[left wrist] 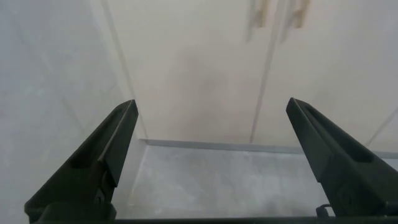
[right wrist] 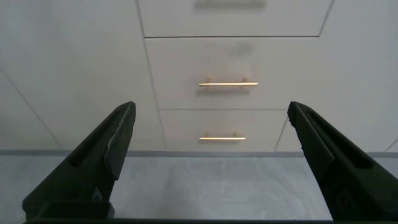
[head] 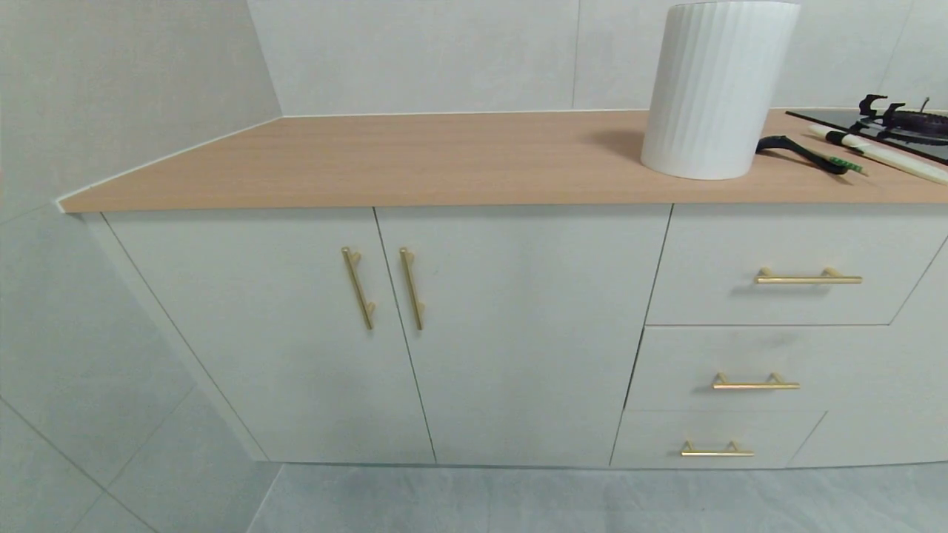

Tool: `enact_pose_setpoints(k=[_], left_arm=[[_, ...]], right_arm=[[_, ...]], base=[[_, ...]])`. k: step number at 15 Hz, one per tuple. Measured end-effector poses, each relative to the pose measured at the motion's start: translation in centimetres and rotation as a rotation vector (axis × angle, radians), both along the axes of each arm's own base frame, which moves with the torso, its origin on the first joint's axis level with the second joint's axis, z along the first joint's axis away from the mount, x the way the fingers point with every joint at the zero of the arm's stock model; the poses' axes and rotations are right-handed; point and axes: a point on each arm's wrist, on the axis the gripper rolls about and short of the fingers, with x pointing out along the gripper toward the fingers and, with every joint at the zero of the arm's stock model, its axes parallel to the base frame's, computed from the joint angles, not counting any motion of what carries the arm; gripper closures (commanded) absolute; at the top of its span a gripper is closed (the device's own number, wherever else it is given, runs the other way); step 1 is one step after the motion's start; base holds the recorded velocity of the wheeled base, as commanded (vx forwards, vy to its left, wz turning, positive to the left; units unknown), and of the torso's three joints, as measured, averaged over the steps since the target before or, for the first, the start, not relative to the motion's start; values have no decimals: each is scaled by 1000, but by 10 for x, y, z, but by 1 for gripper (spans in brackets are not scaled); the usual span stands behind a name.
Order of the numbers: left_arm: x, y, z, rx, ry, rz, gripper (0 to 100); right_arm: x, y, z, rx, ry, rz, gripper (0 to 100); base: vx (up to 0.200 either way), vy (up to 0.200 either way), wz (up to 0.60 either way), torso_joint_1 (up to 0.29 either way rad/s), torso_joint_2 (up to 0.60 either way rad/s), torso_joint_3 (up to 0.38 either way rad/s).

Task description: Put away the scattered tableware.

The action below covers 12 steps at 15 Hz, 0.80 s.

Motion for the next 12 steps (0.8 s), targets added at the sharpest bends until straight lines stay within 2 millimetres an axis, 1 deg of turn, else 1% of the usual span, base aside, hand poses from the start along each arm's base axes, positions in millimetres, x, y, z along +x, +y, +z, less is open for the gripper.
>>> enact_pose_setpoints(k=[6,7,9,12], left_arm=[[0,0,0,0,0,0,0],[0,0,0,-2,-1,-1,0],[0,0,0,-6,0,0,0],[0,0,0,-7,0,-2,0]], right_arm=[[0,0,0,0,0,-1,0],[0,0,0,1,1,-1,0],[0,0,0,0,1,-1,0],[0,0,0,0,1,-2,0]], base=[[0,-200,0,5,2,3],[0,0,0,0,0,0],[0,0,-600,5,7,5],[0,0,0,0,0,0]])
